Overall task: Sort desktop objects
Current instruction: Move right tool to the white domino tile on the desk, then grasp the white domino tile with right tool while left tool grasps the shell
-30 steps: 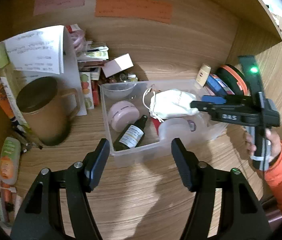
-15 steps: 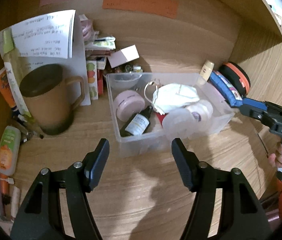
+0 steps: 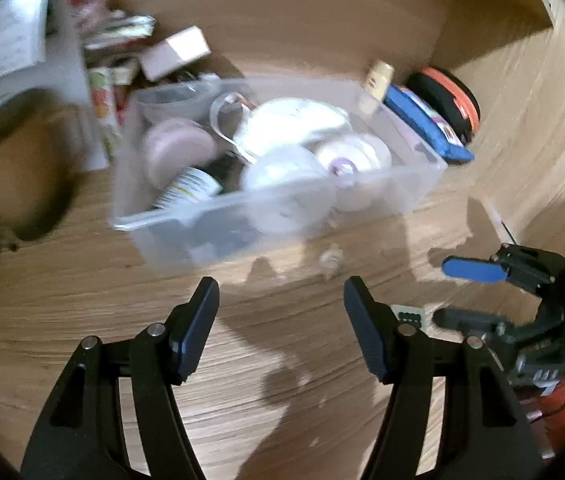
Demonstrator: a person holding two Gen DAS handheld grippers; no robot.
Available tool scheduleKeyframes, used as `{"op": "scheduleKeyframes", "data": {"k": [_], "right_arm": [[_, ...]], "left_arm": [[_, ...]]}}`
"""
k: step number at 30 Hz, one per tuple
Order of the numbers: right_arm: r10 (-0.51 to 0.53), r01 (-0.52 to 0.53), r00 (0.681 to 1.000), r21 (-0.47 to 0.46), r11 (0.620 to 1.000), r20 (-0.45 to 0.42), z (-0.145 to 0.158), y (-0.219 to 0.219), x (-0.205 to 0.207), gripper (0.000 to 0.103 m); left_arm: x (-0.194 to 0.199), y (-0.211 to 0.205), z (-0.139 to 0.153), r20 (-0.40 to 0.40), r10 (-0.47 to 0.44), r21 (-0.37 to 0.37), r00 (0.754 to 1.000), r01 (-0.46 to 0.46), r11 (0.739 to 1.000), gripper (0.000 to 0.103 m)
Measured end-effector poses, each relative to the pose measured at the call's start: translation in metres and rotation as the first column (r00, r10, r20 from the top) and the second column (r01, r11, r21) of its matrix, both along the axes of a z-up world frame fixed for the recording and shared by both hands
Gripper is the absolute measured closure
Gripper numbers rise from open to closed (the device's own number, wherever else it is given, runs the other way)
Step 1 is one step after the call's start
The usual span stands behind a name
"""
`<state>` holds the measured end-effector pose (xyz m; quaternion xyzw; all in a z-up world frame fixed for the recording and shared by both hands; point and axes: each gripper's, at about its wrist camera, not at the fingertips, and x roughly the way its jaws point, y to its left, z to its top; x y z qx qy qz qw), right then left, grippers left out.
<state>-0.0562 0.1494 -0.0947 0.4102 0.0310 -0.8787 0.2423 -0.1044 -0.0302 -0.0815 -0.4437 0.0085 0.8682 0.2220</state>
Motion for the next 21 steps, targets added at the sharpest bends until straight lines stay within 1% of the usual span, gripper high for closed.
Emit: {"op": "scheduleKeyframes", "data": {"k": [4, 9, 11, 13, 15, 19, 21], "right_arm": [[0.053, -0.052, 0.999, 0.036, 0.998, -0.012, -0.007, -0.009, 0.007, 0.055], [0.11, -0.109, 0.994, 0.077, 0.991, -0.003, -0.014, -0.019, 0.005, 0.055], [0.126, -0.126, 0.992, 0.085, 0.988, 0.005, -0.016, -0.021, 0.003, 0.059], [0.139, -0.14, 0.99, 0.096, 0.985, 0.015, -0.019, -0.023, 0.001, 0.066], [0.147, -0.148, 0.989, 0.104, 0.983, 0.021, -0.021, -0.024, -0.001, 0.071], [0.162, -0.164, 0.986, 0.092, 0.982, 0.03, -0.024, -0.022, -0.003, 0.076], [0.161, -0.163, 0.987, 0.093, 0.982, 0.027, -0.025, -0.022, -0.004, 0.078]], "left_arm": [[-0.007, 0.02, -0.011, 0.037, -0.036, -0.012, 0.999, 0.036, 0.999, 0.039], [-0.014, 0.035, -0.02, 0.059, -0.053, -0.034, 0.997, 0.055, 0.998, 0.039], [-0.017, 0.039, -0.022, 0.067, -0.055, -0.036, 0.996, 0.058, 0.998, 0.039], [-0.02, 0.041, -0.024, 0.072, -0.055, -0.042, 0.996, 0.059, 0.997, 0.039], [-0.023, 0.043, -0.026, 0.078, -0.055, -0.045, 0.995, 0.059, 0.997, 0.039], [-0.027, 0.047, -0.027, 0.092, -0.082, -0.036, 0.992, 0.085, 0.996, 0.039], [-0.029, 0.05, -0.027, 0.089, -0.084, -0.044, 0.992, 0.089, 0.995, 0.042]]}}
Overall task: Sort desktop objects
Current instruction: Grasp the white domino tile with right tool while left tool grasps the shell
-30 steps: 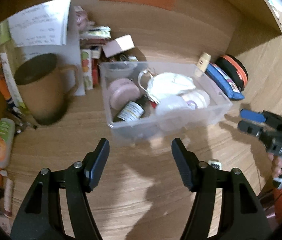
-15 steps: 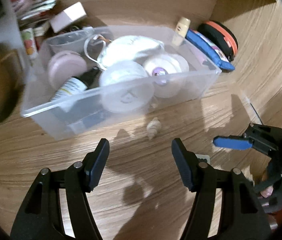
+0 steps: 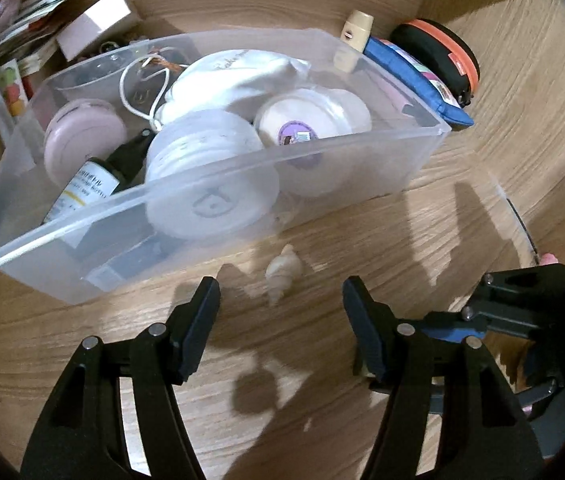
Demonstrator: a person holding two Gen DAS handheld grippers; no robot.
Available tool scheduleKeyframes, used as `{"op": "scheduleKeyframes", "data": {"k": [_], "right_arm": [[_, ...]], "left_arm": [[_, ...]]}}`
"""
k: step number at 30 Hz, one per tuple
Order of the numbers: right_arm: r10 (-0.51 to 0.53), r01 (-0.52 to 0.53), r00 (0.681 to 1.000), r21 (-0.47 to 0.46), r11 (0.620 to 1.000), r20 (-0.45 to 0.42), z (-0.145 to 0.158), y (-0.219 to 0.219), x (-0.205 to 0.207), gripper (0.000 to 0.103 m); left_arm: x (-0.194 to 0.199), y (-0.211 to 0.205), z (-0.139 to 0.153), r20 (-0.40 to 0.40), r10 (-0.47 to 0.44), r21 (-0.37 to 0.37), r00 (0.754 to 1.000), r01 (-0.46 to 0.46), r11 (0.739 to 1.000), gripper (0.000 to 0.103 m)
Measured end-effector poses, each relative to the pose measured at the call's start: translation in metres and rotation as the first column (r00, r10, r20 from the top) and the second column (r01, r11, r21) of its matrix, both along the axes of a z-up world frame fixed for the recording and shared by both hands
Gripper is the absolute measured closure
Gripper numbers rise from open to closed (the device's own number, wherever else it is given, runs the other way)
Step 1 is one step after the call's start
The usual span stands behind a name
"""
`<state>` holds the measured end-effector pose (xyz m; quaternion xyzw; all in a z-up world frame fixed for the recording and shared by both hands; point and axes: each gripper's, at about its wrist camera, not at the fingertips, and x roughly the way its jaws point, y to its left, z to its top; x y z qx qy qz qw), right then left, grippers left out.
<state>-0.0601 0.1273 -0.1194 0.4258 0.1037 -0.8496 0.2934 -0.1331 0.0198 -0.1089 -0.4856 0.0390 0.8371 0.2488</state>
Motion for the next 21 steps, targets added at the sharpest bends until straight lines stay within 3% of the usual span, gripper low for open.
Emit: {"op": "scheduleKeyframes", "data": {"k": [18, 21], "right_arm": [[-0.101, 0.101, 0.995, -0.056, 0.993, 0.001, 0.012, 0.028, -0.002, 0.08], [-0.124, 0.124, 0.992, -0.072, 0.99, -0.001, 0.017, 0.035, -0.002, 0.08]], "left_arm": [[0.003, 0.017, -0.004, -0.108, -0.006, -0.119, 0.994, -0.007, 0.993, 0.07], [0.005, 0.024, -0.005, -0.134, -0.028, -0.144, 0.991, 0.008, 0.99, 0.08]]}}
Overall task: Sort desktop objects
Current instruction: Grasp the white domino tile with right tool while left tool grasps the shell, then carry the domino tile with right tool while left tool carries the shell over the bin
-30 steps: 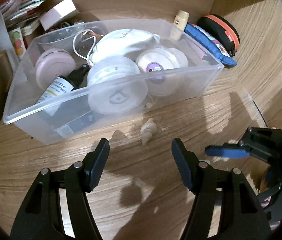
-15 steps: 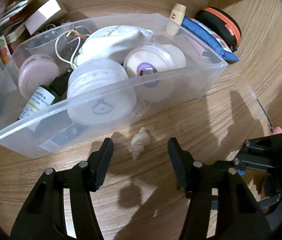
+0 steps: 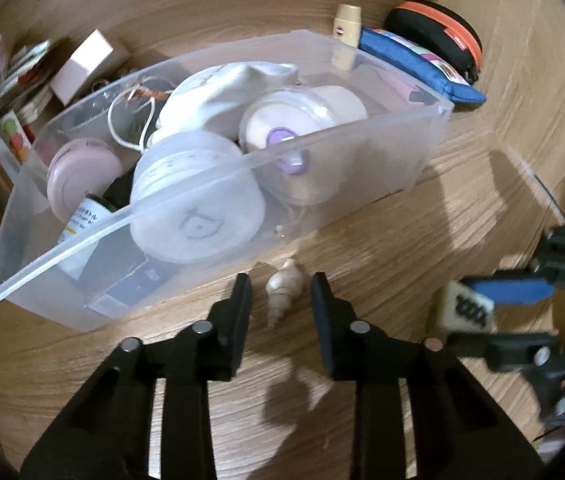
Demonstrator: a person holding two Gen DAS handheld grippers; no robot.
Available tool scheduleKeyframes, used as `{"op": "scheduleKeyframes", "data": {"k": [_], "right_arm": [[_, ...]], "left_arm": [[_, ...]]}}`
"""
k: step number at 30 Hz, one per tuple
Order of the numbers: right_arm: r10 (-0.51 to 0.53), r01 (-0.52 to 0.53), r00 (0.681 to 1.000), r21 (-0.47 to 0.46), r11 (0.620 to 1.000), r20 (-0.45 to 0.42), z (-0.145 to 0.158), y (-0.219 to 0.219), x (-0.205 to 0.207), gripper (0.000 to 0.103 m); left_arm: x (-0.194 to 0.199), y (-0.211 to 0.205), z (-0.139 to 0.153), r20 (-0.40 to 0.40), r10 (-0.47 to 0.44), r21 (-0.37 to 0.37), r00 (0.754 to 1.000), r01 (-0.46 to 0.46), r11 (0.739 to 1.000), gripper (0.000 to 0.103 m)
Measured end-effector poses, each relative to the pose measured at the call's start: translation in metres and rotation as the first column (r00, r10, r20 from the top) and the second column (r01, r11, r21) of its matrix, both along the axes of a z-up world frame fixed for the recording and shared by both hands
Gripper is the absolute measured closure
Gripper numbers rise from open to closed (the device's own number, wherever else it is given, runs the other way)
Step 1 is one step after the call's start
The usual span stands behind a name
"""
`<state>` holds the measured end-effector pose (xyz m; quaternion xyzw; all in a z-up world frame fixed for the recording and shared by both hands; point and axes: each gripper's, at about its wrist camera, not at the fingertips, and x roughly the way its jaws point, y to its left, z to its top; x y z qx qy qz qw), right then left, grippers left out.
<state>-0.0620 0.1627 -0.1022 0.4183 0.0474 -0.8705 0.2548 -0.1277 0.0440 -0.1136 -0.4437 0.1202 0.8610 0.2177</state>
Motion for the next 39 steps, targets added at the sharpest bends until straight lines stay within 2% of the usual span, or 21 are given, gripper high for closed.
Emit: {"op": "scheduleKeyframes", "data": {"k": [1, 5, 15, 27, 39], "right_arm": [[-0.007, 0.007, 1.0, -0.003, 1.0, -0.002, 0.002, 0.002, 0.0, 0.08], [-0.035, 0.035, 0.999, -0.015, 0.999, -0.014, 0.009, 0.011, 0.001, 0.08], [-0.09, 0.086, 0.994, -0.067, 0.994, -0.061, 0.035, 0.023, -0.005, 0.081], [-0.151, 0.134, 0.979, -0.126, 0.983, -0.137, 0.075, 0.034, -0.03, 0.081], [-0.146, 0.13, 0.984, -0.146, 0.981, -0.106, 0.072, 0.023, -0.075, 0.081]], "left_arm": [[0.001, 0.003, 0.0, -0.005, -0.012, -0.004, 1.0, 0.012, 1.0, 0.084], [0.007, 0.007, 0.0, -0.037, -0.022, -0.036, 0.999, 0.02, 0.999, 0.084], [0.022, -0.001, 0.018, -0.078, -0.014, 0.002, 0.997, 0.014, 1.0, 0.084], [0.027, -0.035, 0.06, -0.135, 0.04, 0.125, 0.99, -0.023, 0.992, 0.084], [0.006, -0.082, 0.091, -0.152, 0.136, 0.207, 0.979, -0.103, 0.973, 0.084]]}}
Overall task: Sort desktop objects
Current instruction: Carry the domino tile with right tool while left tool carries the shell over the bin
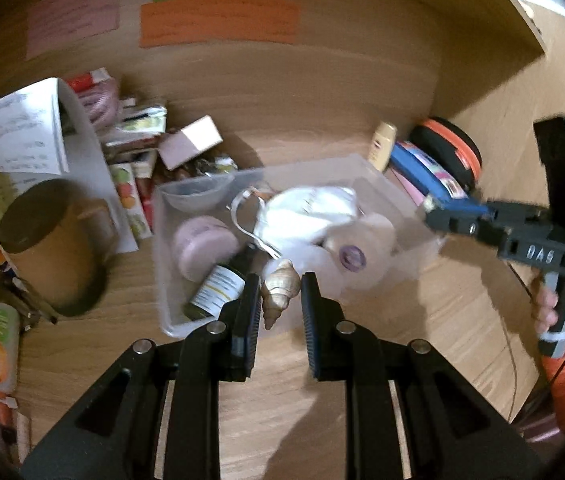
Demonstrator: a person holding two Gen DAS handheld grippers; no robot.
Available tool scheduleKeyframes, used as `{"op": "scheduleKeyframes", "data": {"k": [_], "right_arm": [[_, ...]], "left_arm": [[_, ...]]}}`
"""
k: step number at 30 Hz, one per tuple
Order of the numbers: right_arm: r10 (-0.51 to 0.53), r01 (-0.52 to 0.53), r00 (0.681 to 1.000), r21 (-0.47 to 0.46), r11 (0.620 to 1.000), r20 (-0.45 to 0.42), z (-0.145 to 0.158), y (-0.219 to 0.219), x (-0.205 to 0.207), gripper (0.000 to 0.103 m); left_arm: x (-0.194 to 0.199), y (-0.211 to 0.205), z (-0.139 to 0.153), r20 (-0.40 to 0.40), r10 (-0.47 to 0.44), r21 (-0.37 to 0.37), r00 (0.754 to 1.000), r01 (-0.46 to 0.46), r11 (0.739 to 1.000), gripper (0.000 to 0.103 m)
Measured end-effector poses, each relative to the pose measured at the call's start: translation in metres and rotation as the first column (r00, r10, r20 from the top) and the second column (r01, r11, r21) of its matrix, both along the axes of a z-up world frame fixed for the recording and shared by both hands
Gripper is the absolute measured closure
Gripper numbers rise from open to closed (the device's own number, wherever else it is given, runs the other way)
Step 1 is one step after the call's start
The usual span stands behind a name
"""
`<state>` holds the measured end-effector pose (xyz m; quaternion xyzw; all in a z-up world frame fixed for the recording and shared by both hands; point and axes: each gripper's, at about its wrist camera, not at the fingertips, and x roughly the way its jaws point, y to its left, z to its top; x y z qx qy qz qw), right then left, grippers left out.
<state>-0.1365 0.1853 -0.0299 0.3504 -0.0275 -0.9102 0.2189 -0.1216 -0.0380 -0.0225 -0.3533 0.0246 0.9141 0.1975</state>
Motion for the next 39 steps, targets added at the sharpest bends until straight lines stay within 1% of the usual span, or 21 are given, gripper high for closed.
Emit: {"op": "scheduleKeyframes", "data": {"k": [5, 11, 17, 21, 24, 28, 35, 36, 38, 39], "right_arm": [[0.016, -0.016, 0.999, -0.016, 1.0, 0.033, -0.01, -0.015, -0.02, 0.081], [0.011, -0.01, 0.999, -0.016, 1.0, 0.046, -0.016, -0.026, -0.036, 0.081], [-0.027, 0.026, 0.999, 0.031, 0.999, 0.045, -0.021, -0.03, -0.048, 0.081], [-0.066, 0.063, 0.997, 0.06, 0.996, 0.036, -0.025, -0.029, -0.057, 0.081], [-0.075, 0.072, 0.997, 0.081, 0.994, 0.032, -0.029, -0.03, -0.06, 0.08], [-0.09, 0.088, 0.996, 0.129, 0.988, 0.005, -0.03, -0.033, -0.059, 0.08], [-0.092, 0.091, 0.996, 0.14, 0.986, -0.002, -0.027, -0.034, -0.056, 0.079], [-0.09, 0.09, 0.996, 0.139, 0.986, -0.004, -0.026, -0.034, -0.056, 0.077], [-0.088, 0.089, 0.996, 0.14, 0.986, -0.011, -0.024, -0.034, -0.054, 0.069], [-0.09, 0.092, 0.996, 0.14, 0.986, -0.019, -0.022, -0.035, -0.052, 0.061]], "left_arm": [[-0.021, -0.003, -0.001, 0.011, 0.028, -0.016, 1.0, -0.027, 1.0, 0.084], [-0.042, 0.007, -0.011, 0.045, 0.012, -0.031, 0.999, -0.011, 0.999, 0.084], [-0.057, 0.017, -0.021, 0.069, 0.001, -0.043, 0.998, 0.002, 0.999, 0.084], [-0.064, 0.018, -0.027, 0.083, 0.004, -0.045, 0.997, -0.001, 0.999, 0.084], [-0.067, 0.018, -0.032, 0.089, 0.007, -0.053, 0.996, -0.002, 0.999, 0.084], [-0.069, 0.018, -0.036, 0.091, 0.002, -0.059, 0.996, 0.004, 0.998, 0.084], [-0.066, 0.02, -0.035, 0.075, -0.004, -0.068, 0.997, 0.01, 0.998, 0.082], [-0.066, 0.02, -0.035, 0.074, -0.005, -0.066, 0.997, 0.01, 0.998, 0.081], [-0.065, 0.019, -0.034, 0.068, -0.003, -0.063, 0.998, 0.007, 0.998, 0.074], [-0.064, 0.019, -0.033, 0.062, 0.0, -0.062, 0.998, 0.004, 0.998, 0.07]]}}
